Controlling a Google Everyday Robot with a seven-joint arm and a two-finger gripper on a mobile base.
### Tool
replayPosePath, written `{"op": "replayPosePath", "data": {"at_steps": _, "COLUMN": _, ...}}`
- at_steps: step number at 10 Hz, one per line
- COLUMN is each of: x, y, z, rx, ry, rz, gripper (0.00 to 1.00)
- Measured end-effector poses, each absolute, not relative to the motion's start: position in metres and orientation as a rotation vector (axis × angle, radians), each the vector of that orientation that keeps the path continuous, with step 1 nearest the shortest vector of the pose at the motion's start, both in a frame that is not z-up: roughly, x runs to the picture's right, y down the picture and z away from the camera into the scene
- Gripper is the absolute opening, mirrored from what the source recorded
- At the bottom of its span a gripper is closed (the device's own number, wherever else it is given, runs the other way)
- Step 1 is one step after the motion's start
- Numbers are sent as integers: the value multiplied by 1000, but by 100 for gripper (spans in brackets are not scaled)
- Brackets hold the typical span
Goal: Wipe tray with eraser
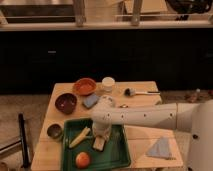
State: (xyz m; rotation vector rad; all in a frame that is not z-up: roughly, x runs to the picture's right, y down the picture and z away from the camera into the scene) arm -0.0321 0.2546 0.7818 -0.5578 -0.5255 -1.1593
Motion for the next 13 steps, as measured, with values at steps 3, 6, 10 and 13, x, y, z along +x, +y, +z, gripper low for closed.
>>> {"op": "replayPosePath", "data": {"at_steps": 3, "x": -32, "y": 266, "z": 770, "rx": -570, "ry": -522, "rz": -1208, "gripper": 5}}
{"op": "replayPosePath", "data": {"at_steps": 6, "x": -19, "y": 267, "z": 768, "rx": -604, "ry": -494, "rz": -1209, "gripper": 5}}
{"op": "replayPosePath", "data": {"at_steps": 10, "x": 7, "y": 255, "z": 779, "rx": -618, "ry": -459, "rz": -1148, "gripper": 5}}
{"op": "replayPosePath", "data": {"at_steps": 13, "x": 11, "y": 241, "z": 792, "rx": -583, "ry": -447, "rz": -1102, "gripper": 5}}
